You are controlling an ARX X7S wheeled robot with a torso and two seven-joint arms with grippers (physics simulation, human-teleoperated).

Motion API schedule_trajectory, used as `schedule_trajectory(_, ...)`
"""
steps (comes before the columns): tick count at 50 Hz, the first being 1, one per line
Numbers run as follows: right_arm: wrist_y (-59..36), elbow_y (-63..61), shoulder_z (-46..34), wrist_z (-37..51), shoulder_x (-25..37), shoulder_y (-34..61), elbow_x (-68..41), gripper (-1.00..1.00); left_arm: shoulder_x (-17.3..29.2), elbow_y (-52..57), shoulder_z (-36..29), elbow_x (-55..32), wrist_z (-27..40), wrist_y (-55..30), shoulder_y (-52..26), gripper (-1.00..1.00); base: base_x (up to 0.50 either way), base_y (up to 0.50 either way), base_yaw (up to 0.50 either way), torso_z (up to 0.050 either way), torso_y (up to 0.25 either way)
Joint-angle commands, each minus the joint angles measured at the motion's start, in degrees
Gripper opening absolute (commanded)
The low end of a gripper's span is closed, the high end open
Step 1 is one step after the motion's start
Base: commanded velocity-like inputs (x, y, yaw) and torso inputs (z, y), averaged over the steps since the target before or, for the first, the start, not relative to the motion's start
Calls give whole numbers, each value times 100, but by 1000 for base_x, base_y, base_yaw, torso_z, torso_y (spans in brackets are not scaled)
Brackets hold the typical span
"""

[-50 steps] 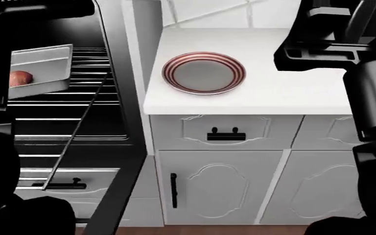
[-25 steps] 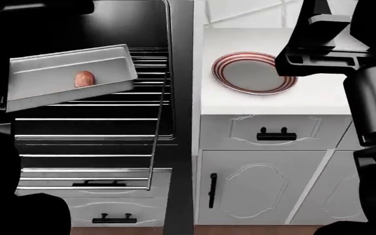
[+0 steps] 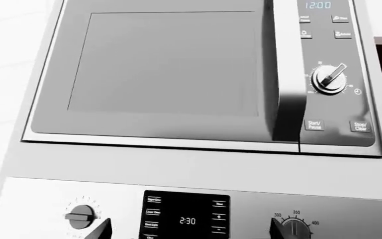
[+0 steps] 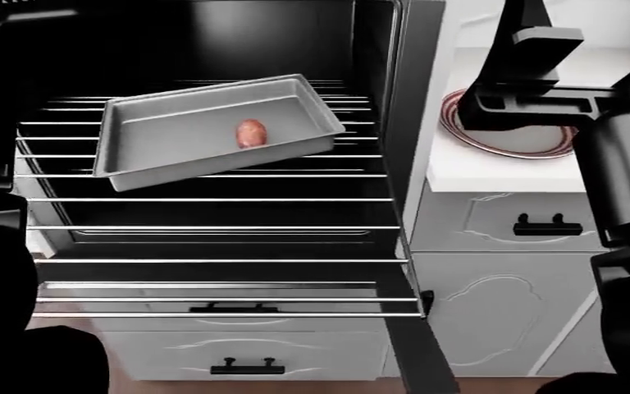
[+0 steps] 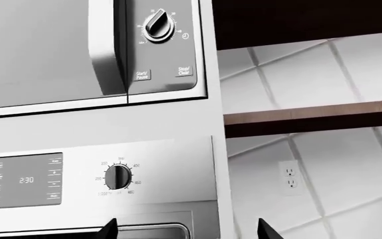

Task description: Pick the sweet potato from the top rack in the oven and place it on the plate on the counter.

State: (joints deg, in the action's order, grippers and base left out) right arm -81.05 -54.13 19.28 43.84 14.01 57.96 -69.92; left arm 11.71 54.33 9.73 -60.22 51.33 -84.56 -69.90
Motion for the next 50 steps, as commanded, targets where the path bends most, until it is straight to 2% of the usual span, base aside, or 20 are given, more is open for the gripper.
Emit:
schedule_trajectory(1, 136, 29, -77, 87, 67, -47, -75, 100, 47, -19, -45, -148, 148, 76, 33, 100, -1, 500, 0, 0, 0)
schedule_trajectory(14, 276, 56, -138, 183, 120, -83, -218, 100, 92, -38, -14, -388, 340, 102, 37, 100, 13, 500, 0, 0, 0)
schedule_trajectory(19, 358, 34, -173, 165, 153, -89, -231, 100, 134, -42, -40, -429, 377, 152, 64, 100, 375, 337, 0, 0, 0)
schedule_trajectory(28, 559, 20, -176, 182, 167, -150, -125, 100, 200, -10, -87, -496, 366, 312, 105, 100, 444, 1, 0, 0, 0)
schedule_trajectory(30, 599, -1, -222, 140, 187, -166, -64, 100, 286, 188, -111, -343, -72, 804, 220, 100, 0, 0, 0, 0, 0)
schedule_trajectory(32, 636, -10, -263, 109, 196, -190, -18, 100, 338, 194, -206, -268, 11, 760, 177, 100, 0, 0, 0, 0, 0)
schedule_trajectory(33, 652, -6, -271, 105, 200, -196, -9, 100, 235, 116, 30, -406, 113, 828, 269, 100, 0, 0, 0, 0, 0)
schedule_trajectory(42, 737, -9, -311, 127, 248, -248, -48, 100, 363, 163, -176, -448, 144, 907, 231, 100, 0, 0, 0, 0, 0)
schedule_trajectory(50, 833, -21, -325, 141, 280, -314, -68, 100, 425, 129, -207, -488, 245, 971, 227, 100, 0, 0, 0, 46, -71)
